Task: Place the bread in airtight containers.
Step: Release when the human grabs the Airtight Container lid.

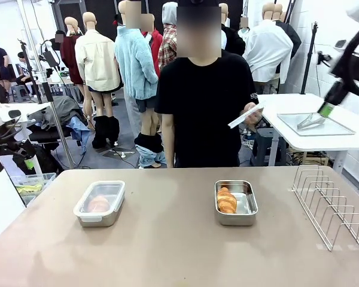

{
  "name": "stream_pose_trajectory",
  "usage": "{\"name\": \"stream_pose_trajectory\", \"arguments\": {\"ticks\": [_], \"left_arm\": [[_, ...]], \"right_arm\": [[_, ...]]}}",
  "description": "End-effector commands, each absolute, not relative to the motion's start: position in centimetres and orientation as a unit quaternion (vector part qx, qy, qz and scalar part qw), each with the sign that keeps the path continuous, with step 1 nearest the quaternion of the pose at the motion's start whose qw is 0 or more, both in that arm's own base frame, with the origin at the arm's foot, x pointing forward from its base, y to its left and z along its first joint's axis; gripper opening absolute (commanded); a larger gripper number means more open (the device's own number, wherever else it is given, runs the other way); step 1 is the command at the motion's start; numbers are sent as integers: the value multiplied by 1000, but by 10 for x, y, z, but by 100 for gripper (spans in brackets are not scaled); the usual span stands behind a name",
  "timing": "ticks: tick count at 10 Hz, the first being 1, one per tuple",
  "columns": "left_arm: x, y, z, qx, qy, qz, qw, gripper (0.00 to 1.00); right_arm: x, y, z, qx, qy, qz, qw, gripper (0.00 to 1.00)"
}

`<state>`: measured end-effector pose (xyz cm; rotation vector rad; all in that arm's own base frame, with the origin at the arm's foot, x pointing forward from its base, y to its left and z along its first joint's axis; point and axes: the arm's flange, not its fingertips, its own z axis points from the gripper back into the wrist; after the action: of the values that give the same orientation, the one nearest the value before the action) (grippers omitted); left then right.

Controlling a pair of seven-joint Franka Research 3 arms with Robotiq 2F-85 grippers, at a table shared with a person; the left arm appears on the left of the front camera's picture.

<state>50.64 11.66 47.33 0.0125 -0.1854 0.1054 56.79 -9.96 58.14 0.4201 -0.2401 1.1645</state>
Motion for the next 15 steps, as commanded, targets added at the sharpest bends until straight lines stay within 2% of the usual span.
{"name": "stream_pose_trajectory", "arguments": {"ticks": [1, 3, 4, 8, 9, 15], "left_arm": [[506, 117, 475, 7, -91, 54, 994, 100], [506, 117, 475, 7, -91, 54, 994, 100], [506, 117, 475, 7, -91, 54, 994, 100], [506, 117, 475, 7, -91, 54, 994, 100], [506, 117, 475, 7, -91, 54, 994, 100], [506, 117, 475, 7, -91, 54, 994, 100]], "right_arm": [[535, -122, 550, 188, -137, 624, 746, 87], [519, -141, 530, 175, -168, 661, 710, 87], [510, -148, 524, 173, -186, 654, 712, 100], [509, -146, 517, 169, -214, 607, 746, 100], [511, -162, 518, 180, -184, 634, 729, 100], [511, -162, 518, 180, -184, 634, 729, 100]]}}
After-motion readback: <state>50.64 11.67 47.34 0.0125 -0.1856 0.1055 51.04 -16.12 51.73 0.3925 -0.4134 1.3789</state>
